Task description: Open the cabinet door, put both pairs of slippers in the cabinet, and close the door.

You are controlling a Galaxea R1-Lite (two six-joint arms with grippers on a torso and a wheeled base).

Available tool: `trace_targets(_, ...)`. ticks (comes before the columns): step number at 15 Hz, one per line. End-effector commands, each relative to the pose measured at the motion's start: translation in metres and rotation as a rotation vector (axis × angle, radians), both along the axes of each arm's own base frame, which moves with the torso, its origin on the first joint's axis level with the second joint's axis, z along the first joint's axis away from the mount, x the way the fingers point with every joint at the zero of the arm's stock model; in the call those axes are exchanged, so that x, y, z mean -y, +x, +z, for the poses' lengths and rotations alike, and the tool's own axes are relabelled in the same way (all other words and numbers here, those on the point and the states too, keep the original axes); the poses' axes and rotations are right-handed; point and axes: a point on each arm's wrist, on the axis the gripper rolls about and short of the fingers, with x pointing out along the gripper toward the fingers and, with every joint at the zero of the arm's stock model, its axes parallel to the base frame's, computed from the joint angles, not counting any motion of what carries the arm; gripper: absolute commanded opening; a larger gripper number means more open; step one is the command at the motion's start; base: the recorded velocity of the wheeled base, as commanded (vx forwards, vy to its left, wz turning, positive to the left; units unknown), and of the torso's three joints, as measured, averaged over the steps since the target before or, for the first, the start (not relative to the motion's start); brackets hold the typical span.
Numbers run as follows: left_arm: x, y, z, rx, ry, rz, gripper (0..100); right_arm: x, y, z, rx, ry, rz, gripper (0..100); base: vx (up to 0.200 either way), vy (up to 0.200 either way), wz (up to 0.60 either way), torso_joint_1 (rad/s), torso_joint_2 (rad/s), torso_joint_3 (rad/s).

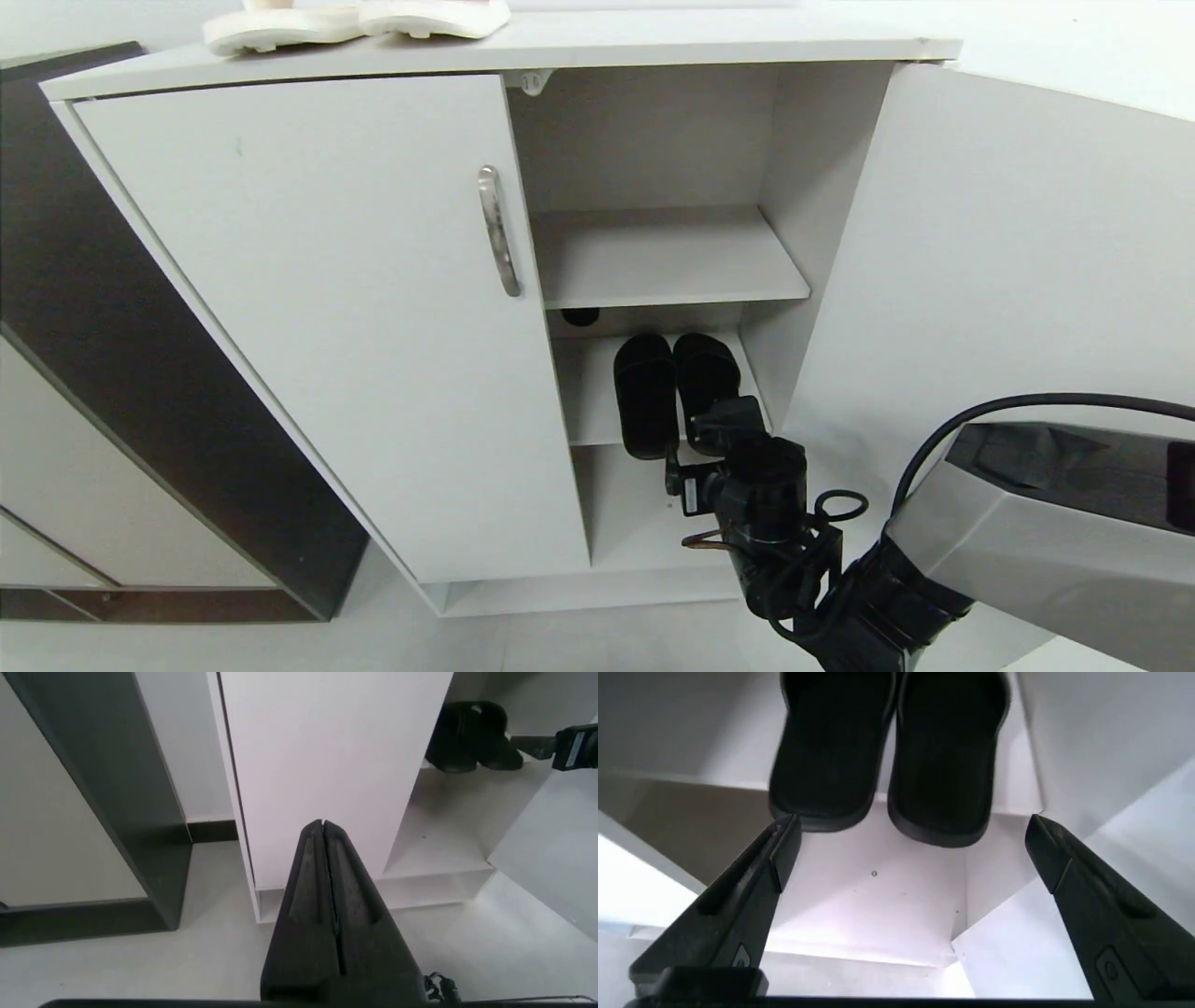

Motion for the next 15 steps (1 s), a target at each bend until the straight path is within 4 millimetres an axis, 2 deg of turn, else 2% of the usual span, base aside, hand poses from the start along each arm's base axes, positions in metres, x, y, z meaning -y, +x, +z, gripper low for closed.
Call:
trace_targets(1,0.000,0.000,0.000,-0.001,0.000,0.000,0,0.000,0.000,0.000,0.000,0.000,0.000,100,0.000,0.000,0.00,0.002,0.00,0.198)
trace_targets(6,0.000,0.000,0.000,-0.001,0.000,0.000,0,0.001,-0.001,-0.001,-0.003,-0.004,-0.001,100,0.000,0.000,0.00,0.003,0.01,0.209)
trace_targets(8,0.000,0.000,0.000,-0.001,0.003,0.001,0,0.010,-0.035,0.007,-0.004,-0.040,0.173,100,0.000,0.000,0.00,0.005,0.00,0.203)
trace_targets(9,0.000,0.000,0.000,-0.001,0.009,0.001,0,0.016,-0.043,0.010,-0.003,-0.037,0.258,100,0.000,0.000,0.00,0.002,0.01,0.129)
trace_targets(15,0.000,0.000,0.000,-0.001,0.011,0.001,0,0.022,-0.050,0.004,-0.031,-0.072,0.284,100,0.000,0.000,0.00,0.000,0.00,0.009)
